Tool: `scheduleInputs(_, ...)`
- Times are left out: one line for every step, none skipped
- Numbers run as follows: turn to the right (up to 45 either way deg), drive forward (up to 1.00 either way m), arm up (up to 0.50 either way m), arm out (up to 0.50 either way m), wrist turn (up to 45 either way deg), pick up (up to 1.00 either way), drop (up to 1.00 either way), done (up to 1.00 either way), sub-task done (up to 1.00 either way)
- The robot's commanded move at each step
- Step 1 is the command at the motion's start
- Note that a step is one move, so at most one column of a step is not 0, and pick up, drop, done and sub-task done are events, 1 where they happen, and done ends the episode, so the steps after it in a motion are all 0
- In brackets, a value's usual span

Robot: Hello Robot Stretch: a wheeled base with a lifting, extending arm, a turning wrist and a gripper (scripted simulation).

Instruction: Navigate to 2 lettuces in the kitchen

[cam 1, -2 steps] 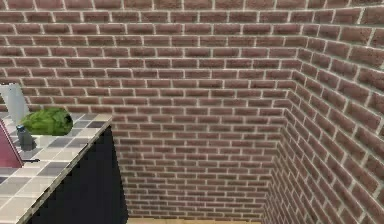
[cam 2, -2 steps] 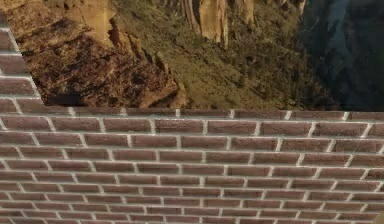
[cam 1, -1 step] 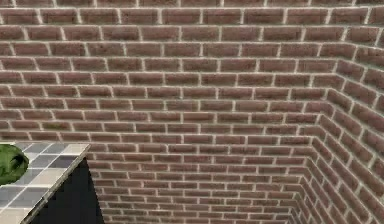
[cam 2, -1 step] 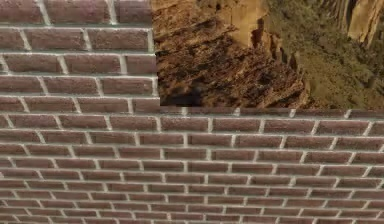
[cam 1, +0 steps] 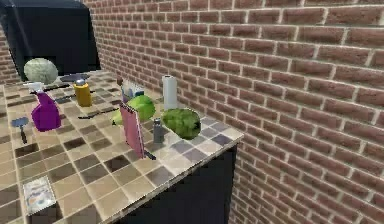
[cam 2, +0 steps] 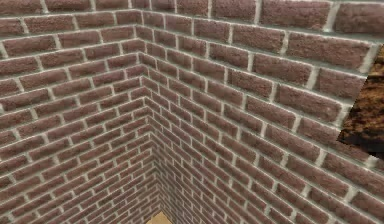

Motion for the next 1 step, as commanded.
scheduleInputs(0.0, 0.00, 0.00, 0.00, 0.0, 0.00, 0.00, 1.00, 0.00)
